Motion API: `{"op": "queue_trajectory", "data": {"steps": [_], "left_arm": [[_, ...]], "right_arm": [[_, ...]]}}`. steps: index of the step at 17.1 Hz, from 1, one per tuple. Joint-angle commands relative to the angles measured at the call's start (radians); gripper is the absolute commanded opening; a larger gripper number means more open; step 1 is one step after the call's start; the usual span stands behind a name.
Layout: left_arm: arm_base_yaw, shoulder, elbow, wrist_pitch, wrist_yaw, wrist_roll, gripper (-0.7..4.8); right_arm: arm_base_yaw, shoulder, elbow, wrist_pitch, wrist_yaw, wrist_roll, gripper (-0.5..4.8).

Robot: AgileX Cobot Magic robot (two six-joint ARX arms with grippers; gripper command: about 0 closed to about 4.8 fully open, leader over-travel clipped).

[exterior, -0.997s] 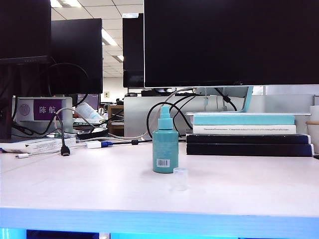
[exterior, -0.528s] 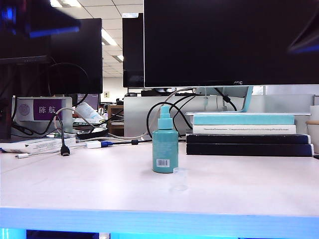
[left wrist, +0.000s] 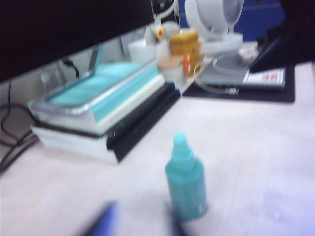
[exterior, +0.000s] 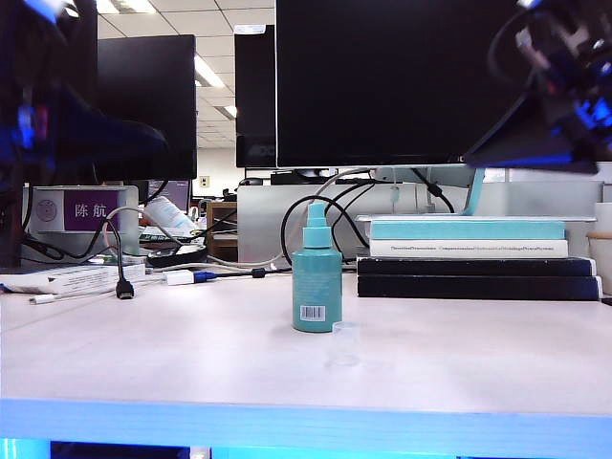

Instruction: Pick up the sprayer with the left hand, pick up its lid with the right hand then put the lid on the sprayer.

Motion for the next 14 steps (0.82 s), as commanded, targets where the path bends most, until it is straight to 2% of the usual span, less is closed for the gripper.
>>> {"op": "queue_trajectory", "data": {"steps": [1,2,3,4,6,8,10,11,13,14], "left_arm": [[-0.01,0.064,0.038,0.009,0.006,0.018,2.01],[-0.013,0.092,0.059,0.009,0.008,0.017,2.22],[-0.026,0.206,0.178,0.0,0.082,-0.002,2.25],[-0.029,0.232,0.204,-0.007,0.109,-0.021,2.25],[-0.039,0.307,0.269,-0.039,0.154,-0.035,2.25],[-0.048,0.378,0.32,-0.047,0.192,-0.033,2.34],[-0.061,0.423,0.338,-0.048,0.188,0.022,3.35],[-0.074,0.438,0.338,-0.047,0.155,0.021,3.54],[-0.093,0.454,0.338,-0.047,0.119,0.043,4.18],[-0.115,0.456,0.338,-0.047,0.098,0.045,4.33]], "right_arm": [[0.003,0.061,0.005,0.076,-0.018,-0.004,0.01],[0.008,0.085,0.005,0.093,-0.021,-0.005,0.3],[0.054,0.187,0.023,0.11,-0.041,-0.001,1.51],[0.073,0.217,0.036,0.111,-0.054,-0.001,1.76],[0.129,0.293,0.081,0.106,-0.058,-0.002,2.71],[0.186,0.362,0.138,0.073,-0.058,-0.01,2.75],[0.211,0.381,0.154,0.031,-0.042,-0.057,2.91],[0.211,0.381,0.154,-0.005,-0.027,-0.073,3.14],[0.212,0.381,0.154,-0.07,-0.028,-0.097,3.2],[0.212,0.381,0.154,-0.095,-0.027,-0.114,3.2]]}}
